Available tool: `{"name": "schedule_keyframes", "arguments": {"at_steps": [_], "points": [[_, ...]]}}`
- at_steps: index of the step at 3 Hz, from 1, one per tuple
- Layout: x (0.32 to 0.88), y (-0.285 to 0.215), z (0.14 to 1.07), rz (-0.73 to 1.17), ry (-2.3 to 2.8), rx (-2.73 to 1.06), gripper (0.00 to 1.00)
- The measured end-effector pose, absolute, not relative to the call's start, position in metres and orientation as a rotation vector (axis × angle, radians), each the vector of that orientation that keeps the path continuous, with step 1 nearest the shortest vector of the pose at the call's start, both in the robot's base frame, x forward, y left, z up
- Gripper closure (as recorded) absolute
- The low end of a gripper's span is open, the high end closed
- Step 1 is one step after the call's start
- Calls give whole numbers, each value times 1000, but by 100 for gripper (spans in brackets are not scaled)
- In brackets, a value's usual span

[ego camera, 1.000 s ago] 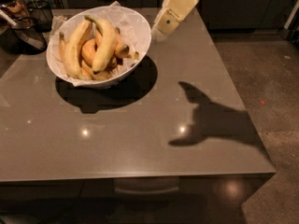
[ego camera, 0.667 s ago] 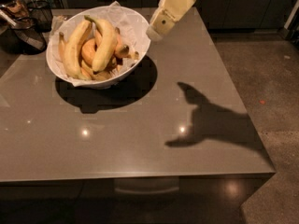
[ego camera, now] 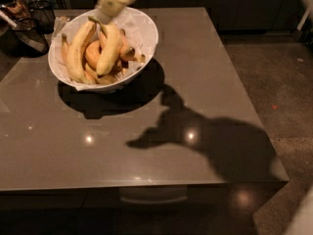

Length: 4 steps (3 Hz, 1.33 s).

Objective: Pick banana from white bowl

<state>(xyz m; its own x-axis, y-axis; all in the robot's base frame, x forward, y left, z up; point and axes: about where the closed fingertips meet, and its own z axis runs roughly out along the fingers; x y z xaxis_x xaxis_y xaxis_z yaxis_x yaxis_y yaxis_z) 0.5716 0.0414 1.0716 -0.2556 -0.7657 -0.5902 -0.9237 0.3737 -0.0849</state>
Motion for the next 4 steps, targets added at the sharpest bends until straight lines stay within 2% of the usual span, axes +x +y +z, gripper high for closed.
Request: {"name": "schedule_keyframes", "arguments": {"at_steps": [1,3,4], "points": [[569,86,1076,418,2097,-1448,0],[595,77,1040,394,2195,-1401,0],[610,75,1020,391,2260,-1365,13]]}}
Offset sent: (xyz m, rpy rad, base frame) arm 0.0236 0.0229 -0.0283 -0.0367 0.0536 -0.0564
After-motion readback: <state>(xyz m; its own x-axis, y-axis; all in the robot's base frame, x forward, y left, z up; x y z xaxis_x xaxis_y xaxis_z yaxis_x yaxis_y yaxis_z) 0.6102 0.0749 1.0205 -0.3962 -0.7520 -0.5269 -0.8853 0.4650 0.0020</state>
